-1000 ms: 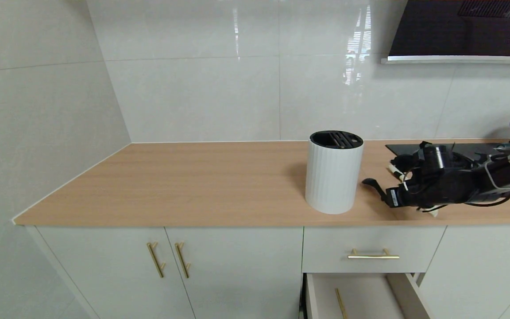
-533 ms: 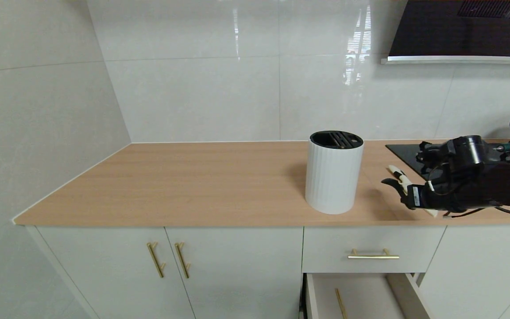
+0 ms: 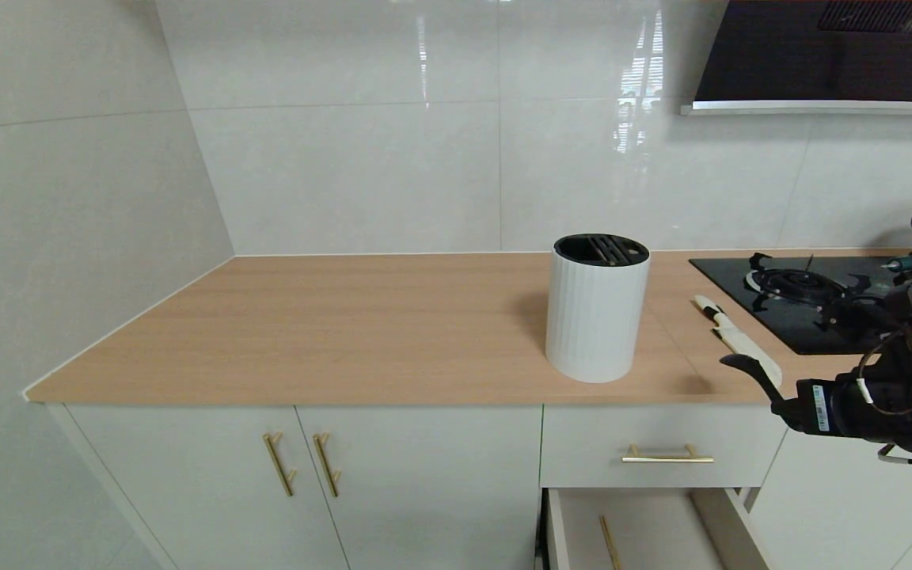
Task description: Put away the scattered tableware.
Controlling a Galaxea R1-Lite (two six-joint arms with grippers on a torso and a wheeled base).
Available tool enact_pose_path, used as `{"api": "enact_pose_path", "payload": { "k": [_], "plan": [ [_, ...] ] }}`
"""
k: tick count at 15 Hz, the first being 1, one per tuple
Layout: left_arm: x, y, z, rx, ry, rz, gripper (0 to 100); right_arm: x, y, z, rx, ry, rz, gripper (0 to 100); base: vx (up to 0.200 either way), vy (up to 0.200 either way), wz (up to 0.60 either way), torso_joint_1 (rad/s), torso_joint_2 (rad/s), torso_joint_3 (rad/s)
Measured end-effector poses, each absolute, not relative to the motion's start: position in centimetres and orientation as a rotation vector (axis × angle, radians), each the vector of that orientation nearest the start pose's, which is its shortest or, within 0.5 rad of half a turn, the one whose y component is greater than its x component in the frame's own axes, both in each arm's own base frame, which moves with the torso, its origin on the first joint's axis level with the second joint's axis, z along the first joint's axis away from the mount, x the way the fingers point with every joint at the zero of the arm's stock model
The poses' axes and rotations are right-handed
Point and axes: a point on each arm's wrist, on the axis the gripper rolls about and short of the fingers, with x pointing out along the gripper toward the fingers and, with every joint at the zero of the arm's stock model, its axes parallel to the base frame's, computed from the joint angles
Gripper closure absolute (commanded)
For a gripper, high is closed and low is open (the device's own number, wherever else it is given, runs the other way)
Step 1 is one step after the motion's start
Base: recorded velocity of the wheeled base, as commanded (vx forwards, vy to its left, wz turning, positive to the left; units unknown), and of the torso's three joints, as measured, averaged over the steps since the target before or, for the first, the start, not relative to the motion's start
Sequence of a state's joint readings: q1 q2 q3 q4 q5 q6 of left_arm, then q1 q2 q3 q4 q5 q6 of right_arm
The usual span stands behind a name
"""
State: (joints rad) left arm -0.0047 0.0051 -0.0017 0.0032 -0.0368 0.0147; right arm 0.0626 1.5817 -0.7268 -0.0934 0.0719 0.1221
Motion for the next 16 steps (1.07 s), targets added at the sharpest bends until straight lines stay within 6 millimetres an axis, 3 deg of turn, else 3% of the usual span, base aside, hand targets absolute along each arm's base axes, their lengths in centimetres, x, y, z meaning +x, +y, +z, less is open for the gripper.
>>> {"api": "enact_pose_path", "payload": {
  "k": [6,16],
  "plan": [
    [-2.3,-0.1,7.6,0.014,0.006,-0.042,0,23.8,2.0,13.8,0.103,0.804,0.096,100,0.000,0.000,0.00,-0.026,0.05,0.033],
    [-2.3,-0.1,7.6,0.014,0.007,-0.042,0,23.6,2.3,13.4,0.085,0.824,0.110,100,0.000,0.000,0.00,-0.205,0.48,0.270]
  ]
}}
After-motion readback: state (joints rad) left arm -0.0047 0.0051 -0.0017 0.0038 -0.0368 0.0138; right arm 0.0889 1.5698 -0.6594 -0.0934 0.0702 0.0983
